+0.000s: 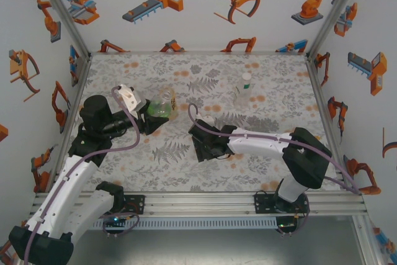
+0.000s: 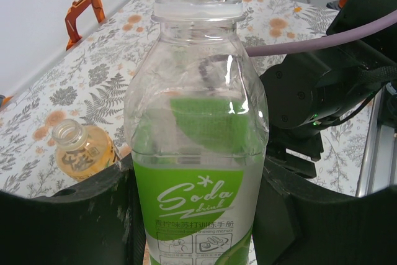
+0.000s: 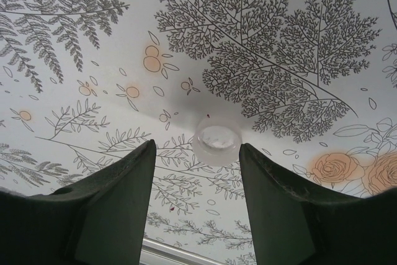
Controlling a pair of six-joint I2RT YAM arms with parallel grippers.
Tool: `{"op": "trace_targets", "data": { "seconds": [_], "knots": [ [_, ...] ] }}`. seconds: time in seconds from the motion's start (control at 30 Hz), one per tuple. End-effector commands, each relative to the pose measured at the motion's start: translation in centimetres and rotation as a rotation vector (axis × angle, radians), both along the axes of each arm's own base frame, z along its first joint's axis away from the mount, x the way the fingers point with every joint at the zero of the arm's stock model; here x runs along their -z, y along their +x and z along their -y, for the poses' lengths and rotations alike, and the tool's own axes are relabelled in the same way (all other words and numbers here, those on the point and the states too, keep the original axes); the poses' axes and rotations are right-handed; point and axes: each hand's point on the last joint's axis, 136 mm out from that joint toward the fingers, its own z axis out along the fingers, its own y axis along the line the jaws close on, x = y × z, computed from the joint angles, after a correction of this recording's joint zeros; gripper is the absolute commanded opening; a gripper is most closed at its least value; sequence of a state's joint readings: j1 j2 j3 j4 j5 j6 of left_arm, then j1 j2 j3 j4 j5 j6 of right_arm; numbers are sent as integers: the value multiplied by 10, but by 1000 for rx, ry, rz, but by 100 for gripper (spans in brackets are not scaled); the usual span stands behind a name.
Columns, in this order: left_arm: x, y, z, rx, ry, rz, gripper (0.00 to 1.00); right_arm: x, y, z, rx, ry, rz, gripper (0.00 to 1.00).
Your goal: Screw on the bottle caps
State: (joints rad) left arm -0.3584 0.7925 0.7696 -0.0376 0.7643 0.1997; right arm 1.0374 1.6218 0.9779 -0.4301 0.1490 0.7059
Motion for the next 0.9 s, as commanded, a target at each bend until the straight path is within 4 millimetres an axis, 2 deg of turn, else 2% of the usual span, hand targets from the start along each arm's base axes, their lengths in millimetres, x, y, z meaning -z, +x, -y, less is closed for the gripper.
{"op": "trace_targets", "data": {
  "seconds": [0.0, 0.4, 0.87],
  "knots": [
    [-3, -3, 1, 25, -12, 21, 9, -3, 5, -4, -5, -5, 9, 54],
    [-3, -2, 3, 38, -18, 11, 9, 5, 5, 1, -3, -47, -2, 54],
    [-1, 0, 4, 40, -20, -4, 9, -6, 7, 4, -10, -60, 21, 54]
  ]
}}
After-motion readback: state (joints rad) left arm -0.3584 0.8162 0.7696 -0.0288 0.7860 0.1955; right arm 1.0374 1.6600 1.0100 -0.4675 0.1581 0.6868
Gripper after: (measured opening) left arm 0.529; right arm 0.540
